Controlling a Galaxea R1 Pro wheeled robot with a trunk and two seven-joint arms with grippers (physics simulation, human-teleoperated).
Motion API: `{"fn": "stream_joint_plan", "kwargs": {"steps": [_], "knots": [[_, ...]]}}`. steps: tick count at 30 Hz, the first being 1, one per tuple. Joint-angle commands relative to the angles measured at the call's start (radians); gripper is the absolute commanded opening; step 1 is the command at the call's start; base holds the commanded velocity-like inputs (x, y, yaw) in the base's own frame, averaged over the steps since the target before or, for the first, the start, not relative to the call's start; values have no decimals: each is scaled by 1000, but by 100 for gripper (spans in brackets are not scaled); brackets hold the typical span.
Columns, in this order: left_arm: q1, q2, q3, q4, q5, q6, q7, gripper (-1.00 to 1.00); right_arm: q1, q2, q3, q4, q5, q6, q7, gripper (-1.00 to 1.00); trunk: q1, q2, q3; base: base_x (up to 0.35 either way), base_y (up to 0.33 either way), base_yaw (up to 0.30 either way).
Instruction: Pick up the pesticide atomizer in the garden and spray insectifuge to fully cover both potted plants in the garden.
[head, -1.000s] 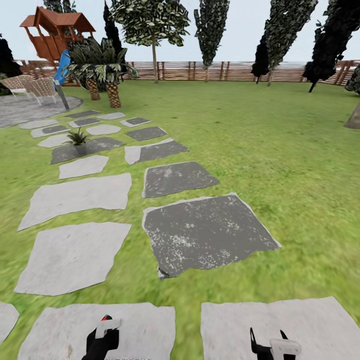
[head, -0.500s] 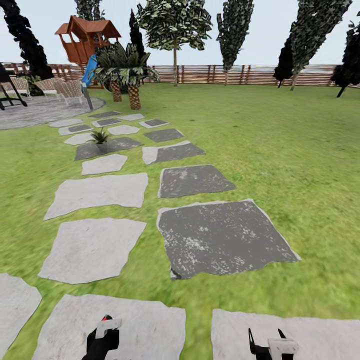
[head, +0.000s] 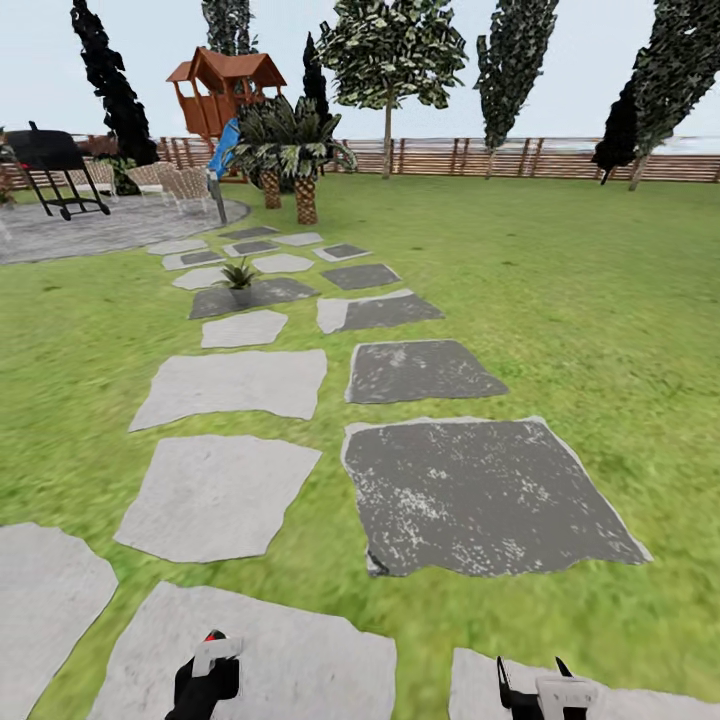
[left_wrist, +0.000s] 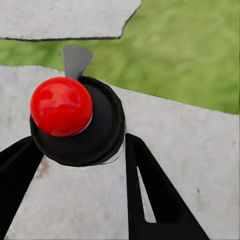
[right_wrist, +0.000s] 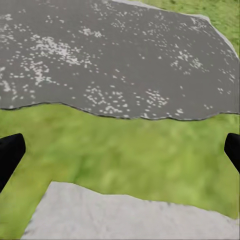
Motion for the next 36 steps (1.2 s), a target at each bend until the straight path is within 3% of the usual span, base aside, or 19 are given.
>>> {"fn": "stream_joint_plan", "kwargs": {"steps": [1, 17, 29, 36], "knots": [[-1, 0, -1, 1, 7, -3, 0, -100, 0, 0, 0, 0, 11, 0, -9, 100, 0, 0, 0, 271, 145, 210], [-1, -2, -1, 2, 7, -3, 0, -100, 0, 0, 0, 0, 11, 1, -9, 100, 0, 0, 18, 295, 143, 210], [-1, -2, -1, 2, 7, -3, 0, -100, 0, 1, 0, 0, 11, 1, -9, 100, 0, 0, 31, 333, 16, 204], [-1, -2, -1, 2, 7, -3, 0, -100, 0, 1, 0, -1, 11, 1, -9, 100, 0, 0, 32, 338, 0, 36]]}}
